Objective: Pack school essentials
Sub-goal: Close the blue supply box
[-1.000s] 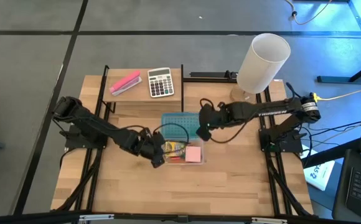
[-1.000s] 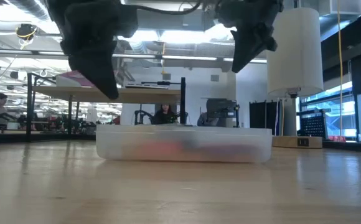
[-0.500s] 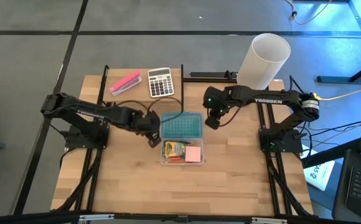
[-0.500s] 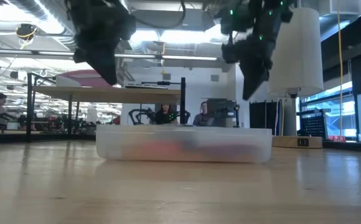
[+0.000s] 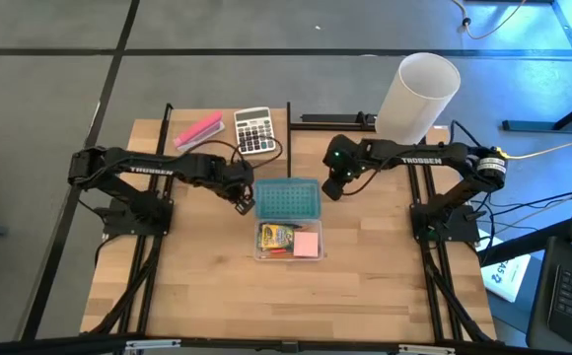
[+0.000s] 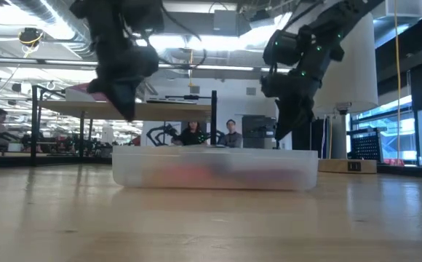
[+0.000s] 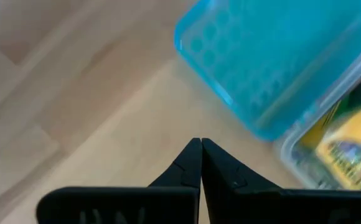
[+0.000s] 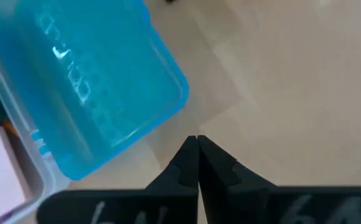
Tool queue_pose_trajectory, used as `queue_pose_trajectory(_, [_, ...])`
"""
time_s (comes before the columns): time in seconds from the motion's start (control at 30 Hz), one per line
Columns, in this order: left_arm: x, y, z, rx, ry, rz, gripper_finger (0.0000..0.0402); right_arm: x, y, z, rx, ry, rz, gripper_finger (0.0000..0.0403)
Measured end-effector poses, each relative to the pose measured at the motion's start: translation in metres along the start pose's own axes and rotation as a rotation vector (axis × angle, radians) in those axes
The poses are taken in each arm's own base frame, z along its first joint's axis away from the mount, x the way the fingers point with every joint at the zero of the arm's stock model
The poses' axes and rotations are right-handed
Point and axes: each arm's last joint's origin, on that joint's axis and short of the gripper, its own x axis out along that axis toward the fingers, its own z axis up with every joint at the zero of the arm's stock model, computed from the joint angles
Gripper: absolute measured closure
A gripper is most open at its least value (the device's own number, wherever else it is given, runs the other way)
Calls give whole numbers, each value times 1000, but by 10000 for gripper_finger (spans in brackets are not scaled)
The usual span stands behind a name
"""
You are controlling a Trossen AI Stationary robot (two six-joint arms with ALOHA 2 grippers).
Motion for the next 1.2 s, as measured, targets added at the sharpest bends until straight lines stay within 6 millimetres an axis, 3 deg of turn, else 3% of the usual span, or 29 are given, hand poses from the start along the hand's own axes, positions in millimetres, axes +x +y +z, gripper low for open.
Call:
queue_pose_trajectory(0.17, [17, 3, -13, 53, 43, -44, 401, 9, -2, -9, 3, -2, 36, 402])
queue_pose_trajectory(0.53, [47, 7, -22, 62, -197, -56, 401, 17, -8, -3, -49, -98, -41, 402])
queue_pose_trajectory(0.67, [55, 14, -26, 39, -201, -57, 401, 28, -14, -1, -12, -91, -50, 403])
queue_pose_trajectory(0.87, [65, 19, -35, 47, -201, -68, 402, 46, -24, -5, -16, -22, -39, 403])
queue_pose_trajectory(1.2, [69, 20, -34, 28, -269, -105, 401, 49, -25, 2, -83, -81, 54, 402])
